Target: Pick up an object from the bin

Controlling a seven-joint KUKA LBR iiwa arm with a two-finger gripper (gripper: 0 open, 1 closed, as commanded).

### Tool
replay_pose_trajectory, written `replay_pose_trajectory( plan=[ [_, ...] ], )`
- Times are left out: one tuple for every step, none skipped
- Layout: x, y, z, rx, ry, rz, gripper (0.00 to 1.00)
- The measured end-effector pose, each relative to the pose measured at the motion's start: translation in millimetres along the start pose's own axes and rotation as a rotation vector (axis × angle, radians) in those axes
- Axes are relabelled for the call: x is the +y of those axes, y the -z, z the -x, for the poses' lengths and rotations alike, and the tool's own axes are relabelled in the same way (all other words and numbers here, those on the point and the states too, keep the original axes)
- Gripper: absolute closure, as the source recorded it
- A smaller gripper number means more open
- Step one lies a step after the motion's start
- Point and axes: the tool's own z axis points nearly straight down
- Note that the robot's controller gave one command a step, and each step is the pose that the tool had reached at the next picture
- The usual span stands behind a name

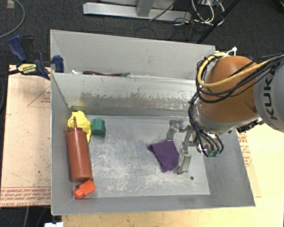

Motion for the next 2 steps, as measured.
replay_pose_trajectory(
  plan=[
    [0.0,4.4,1.5,-0.008,0.0,0.0,0.0],
    [-4.7,-20.6,9.5,-0.014,-0.054,0.001,0.0]
  ],
)
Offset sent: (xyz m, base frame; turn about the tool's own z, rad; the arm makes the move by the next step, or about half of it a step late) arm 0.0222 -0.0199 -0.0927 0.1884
